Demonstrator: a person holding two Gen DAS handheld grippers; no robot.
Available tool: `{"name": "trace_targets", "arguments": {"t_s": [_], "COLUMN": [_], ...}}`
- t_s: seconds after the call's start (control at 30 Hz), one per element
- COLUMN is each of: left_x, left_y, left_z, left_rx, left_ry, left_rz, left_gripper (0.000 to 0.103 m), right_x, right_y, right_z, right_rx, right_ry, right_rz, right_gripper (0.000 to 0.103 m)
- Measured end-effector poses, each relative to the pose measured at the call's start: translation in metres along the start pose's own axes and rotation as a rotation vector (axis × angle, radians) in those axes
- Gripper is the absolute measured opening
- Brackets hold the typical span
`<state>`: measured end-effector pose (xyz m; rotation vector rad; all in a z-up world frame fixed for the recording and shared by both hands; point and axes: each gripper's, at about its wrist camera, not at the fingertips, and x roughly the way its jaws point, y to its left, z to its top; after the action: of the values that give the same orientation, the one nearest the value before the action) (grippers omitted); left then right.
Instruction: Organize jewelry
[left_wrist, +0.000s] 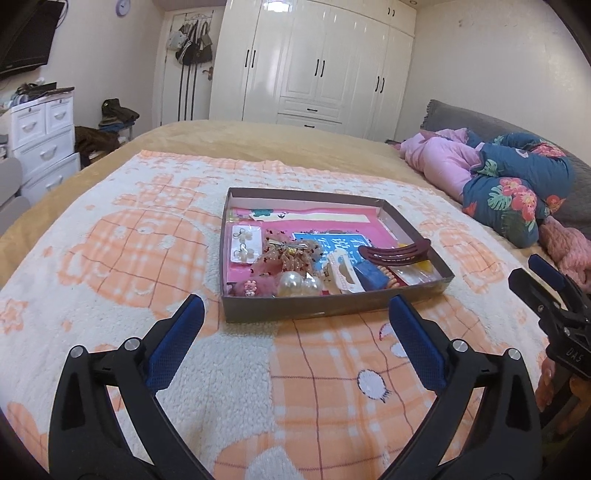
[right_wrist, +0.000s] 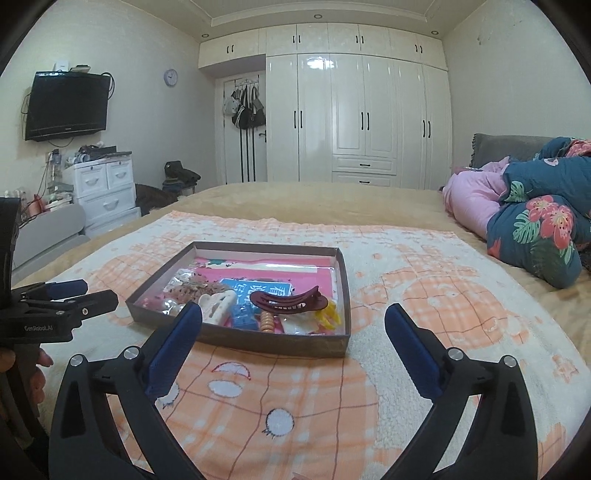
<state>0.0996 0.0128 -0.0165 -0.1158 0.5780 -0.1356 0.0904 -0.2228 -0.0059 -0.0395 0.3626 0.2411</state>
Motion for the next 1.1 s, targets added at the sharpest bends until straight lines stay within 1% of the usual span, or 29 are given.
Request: {"name": "trace_targets", "arguments": {"t_s": [0.2,0.37,0.8,0.97,1.1], "left_x": [-0.012,-0.021,-0.036,-0.042,-0.044], "left_y": [-0.006,-0.012,-0.024,-0.024,-0.024], "left_z": [-0.010,-0.018,-0.024,-0.025,-0.027], "left_rx": [0.010,0.022,0.058,0.060,0.059], "left_ry": [-0.033,-0.067,-0.150,-0.171,-0.178], "left_rz": [-0.021,-0.035,-0.015,0.000,0.008], "left_gripper": [0.092,0.092,0.092,0.092,0.092], "right_x": [-0.012,-0.022,-0.041,-0.045,-0.046], "right_y": [0.005,0.009,0.009,0.007,0.004], "right_z": [-0.009,-0.015,-0.025,-0.028,-0.031], "right_rx": [-0.010,-0.026,-0.033,-0.024,-0.004], "right_ry": [-0.020,-0.053,-0.130,-0.155,-0.163], "right_rz": [-0.004,-0.018,-0.052,-0.080,-0.085], "right_gripper": [0.097,0.097,0.097,0.097,0.097]}}
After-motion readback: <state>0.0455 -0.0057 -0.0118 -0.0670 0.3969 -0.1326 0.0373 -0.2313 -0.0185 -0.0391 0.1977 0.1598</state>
